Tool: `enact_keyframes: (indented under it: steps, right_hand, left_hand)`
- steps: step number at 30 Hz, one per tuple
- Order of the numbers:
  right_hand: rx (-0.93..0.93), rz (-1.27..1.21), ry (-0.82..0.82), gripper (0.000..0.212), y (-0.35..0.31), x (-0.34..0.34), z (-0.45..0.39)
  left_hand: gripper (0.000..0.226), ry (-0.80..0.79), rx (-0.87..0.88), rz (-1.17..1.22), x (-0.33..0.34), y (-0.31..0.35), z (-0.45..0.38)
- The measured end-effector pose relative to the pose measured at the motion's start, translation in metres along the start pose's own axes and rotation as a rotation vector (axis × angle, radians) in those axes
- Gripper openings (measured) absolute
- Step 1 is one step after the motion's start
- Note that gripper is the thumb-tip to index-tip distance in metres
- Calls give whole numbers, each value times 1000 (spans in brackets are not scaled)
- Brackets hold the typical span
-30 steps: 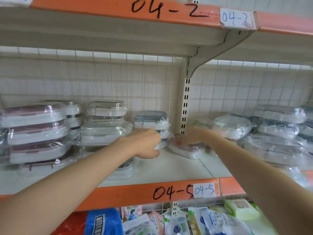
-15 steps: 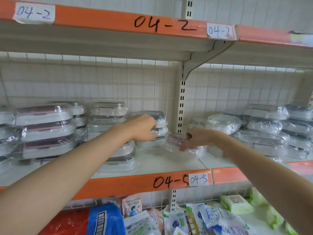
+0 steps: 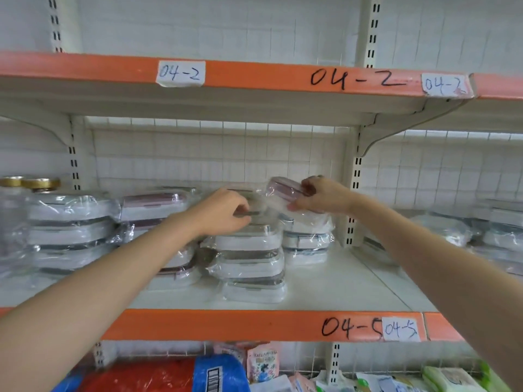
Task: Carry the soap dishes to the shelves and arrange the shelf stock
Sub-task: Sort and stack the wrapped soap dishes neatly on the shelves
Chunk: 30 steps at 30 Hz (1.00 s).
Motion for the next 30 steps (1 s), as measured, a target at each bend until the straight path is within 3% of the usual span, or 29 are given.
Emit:
enact_keyframes:
  steps: [11, 17, 30]
  right_hand:
    - [-152, -63, -45, 64, -126, 64, -87]
    - [-195, -63, -129, 75, -162, 99, -113]
    - [-223, -129, -244, 73, -200, 138, -124]
  left_hand:
    - [46, -1, 47, -18, 8, -47, 45]
    - [40, -43, 40, -41, 7, -74, 72]
    - [39, -90, 14, -71, 5, -95, 86]
Point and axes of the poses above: each hand's wrist, its own z-axis away from the middle knuckle, its own x-axis out of the palm, y = z × x, the point moved 7 cm from there along -z, towards the middle knuckle, and after that the axes turned 11 degrees about -z, right-handed, at the moved point
